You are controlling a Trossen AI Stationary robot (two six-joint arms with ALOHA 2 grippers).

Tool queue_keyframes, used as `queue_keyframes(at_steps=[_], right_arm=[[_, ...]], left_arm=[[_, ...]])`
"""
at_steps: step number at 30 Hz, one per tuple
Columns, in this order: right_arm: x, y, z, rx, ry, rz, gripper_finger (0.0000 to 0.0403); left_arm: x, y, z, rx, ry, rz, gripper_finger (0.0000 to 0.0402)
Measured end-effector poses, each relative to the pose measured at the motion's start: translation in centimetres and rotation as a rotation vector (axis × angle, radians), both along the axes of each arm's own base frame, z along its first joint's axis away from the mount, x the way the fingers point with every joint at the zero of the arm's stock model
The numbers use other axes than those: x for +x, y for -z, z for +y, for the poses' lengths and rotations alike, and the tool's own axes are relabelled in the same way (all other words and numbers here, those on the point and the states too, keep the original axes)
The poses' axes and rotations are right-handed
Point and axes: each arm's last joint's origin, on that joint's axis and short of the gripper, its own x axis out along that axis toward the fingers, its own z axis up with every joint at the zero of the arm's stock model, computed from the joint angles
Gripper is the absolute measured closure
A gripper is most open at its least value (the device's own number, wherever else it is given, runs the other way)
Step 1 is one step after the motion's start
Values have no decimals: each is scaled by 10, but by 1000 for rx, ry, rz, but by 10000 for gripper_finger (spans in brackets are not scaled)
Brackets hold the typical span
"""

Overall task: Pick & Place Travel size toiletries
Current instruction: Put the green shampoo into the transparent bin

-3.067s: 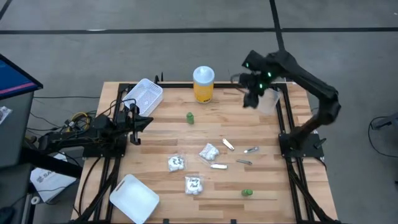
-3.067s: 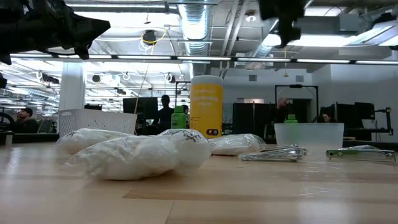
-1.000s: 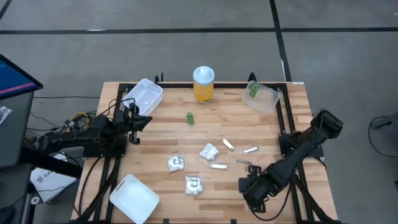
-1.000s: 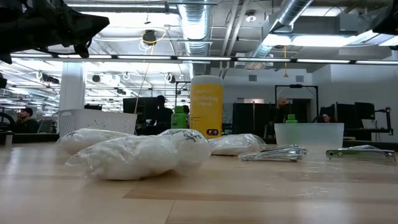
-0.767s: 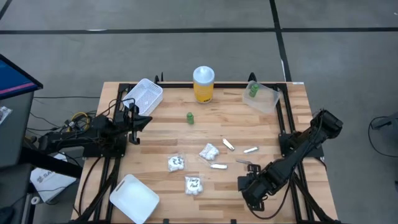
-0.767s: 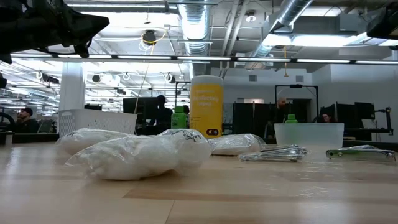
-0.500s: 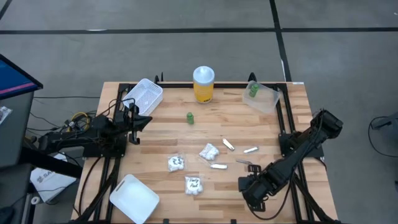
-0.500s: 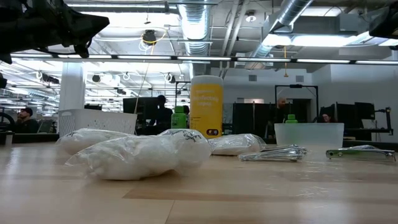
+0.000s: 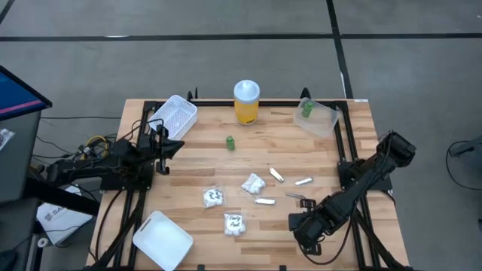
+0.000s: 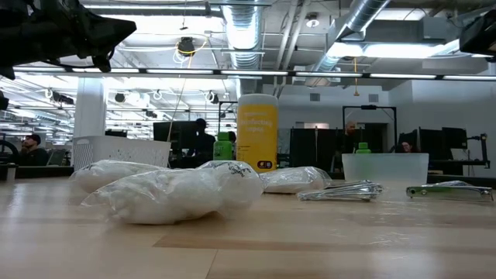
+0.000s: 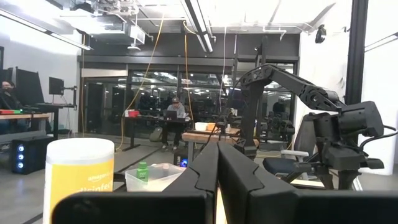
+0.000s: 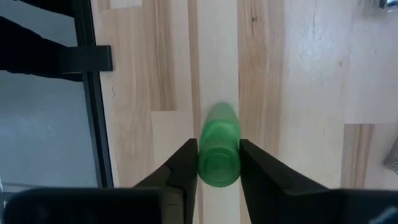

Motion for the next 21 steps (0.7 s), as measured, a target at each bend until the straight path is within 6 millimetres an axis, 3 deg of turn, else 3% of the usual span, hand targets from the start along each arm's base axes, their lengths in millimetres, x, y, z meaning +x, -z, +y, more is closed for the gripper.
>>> queue_keyframes(at_steps=[5, 10, 16, 21], right_arm=[[-2, -7, -10, -2, 9, 8, 319], [-6, -30, -37, -18, 37, -9, 318], [-14, -68, -98, -46, 171, -81, 318], [-24, -93, -162, -120, 432, -172, 317]], left_arm=[[0, 0, 0, 0, 0, -1, 401], [0, 0, 0, 0, -1, -1, 401], [0, -1, 0, 1, -1, -8, 401], [0, -1, 0, 2, -1, -11, 401]])
